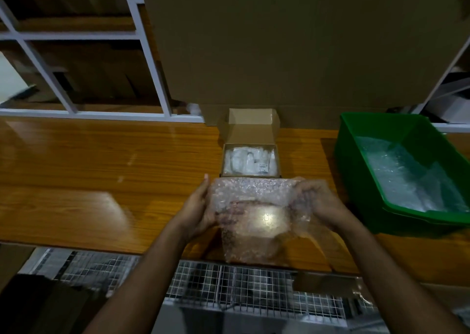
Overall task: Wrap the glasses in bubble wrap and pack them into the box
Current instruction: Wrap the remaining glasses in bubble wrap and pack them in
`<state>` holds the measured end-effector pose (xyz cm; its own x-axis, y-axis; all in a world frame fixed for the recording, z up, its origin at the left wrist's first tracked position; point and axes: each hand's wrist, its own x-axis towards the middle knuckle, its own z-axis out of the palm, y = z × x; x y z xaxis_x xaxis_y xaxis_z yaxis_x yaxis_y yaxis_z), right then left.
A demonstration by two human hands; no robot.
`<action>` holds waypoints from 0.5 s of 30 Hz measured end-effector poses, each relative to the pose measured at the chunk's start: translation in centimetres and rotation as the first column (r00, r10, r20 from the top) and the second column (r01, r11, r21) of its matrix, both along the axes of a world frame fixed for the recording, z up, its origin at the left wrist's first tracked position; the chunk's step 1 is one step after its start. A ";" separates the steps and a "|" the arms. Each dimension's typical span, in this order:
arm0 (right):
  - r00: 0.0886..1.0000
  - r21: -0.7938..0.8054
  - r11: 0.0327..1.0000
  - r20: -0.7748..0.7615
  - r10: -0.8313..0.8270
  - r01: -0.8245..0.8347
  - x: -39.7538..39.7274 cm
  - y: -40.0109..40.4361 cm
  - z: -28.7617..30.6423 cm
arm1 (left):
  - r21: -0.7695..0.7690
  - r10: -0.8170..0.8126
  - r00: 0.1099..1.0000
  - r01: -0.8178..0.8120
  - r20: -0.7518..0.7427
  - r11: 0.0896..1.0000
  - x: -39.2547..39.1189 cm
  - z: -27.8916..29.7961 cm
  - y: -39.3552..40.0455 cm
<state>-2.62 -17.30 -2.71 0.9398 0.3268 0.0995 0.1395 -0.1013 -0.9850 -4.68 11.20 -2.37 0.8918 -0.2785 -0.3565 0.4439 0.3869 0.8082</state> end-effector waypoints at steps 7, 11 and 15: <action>0.980 -0.289 0.955 0.200 -0.008 0.067 0.9 -1.4 -0.4 | 0.308 -0.034 0.999 0.019 0.042 0.951 0.9 -0.6 0.1; 0.996 -0.169 0.984 0.073 -0.043 0.055 0.4 -1.7 -0.7 | 0.306 0.045 0.996 -0.065 0.073 0.950 1.2 -1.4 -0.2; 0.836 0.336 0.925 -0.548 0.037 0.179 -1.0 -0.8 -2.9 | 0.327 0.086 0.996 -0.094 0.037 0.940 1.1 -2.5 -0.3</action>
<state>-3.60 -18.07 -5.57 0.8956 0.2994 -0.3290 -0.4130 0.2849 -0.8650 -3.62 10.87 -4.83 0.9163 -0.0675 -0.3947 0.4003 0.1357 0.9063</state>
